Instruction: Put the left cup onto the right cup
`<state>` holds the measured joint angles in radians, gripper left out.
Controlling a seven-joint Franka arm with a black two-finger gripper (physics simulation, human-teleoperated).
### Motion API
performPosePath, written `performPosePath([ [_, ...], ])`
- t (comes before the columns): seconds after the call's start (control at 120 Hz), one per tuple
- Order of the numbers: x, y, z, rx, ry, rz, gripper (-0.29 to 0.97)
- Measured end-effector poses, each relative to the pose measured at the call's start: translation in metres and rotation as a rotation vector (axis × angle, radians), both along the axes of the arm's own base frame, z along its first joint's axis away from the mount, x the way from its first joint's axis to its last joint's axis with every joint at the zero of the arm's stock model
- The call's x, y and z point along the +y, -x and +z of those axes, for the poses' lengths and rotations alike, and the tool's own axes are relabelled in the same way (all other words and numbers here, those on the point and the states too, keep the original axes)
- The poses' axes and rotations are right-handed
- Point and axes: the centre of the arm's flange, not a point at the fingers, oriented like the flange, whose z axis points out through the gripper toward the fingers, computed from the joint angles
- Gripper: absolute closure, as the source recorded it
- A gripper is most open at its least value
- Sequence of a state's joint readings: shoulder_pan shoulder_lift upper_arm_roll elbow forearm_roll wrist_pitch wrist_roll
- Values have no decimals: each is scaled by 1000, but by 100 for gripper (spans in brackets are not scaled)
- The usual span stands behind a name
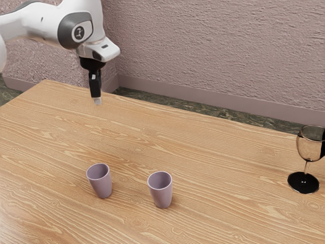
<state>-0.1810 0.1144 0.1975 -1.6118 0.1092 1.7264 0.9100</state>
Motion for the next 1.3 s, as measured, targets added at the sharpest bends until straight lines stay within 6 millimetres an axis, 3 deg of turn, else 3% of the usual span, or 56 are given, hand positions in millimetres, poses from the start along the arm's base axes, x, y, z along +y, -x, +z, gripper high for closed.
performPosePath([
  [0.083,1,3,-5,7,2,5,0],
  [0.275,-8,13,-84,43,4,-8,0],
  [0.475,-18,25,-134,28,7,-7,0],
  [0.733,-14,56,-169,30,1,25,0],
  [1.067,0,71,-220,47,0,84,0],
  [1.125,1,72,-226,48,1,91,7],
  [1.3,1,72,-239,44,1,105,48],
])
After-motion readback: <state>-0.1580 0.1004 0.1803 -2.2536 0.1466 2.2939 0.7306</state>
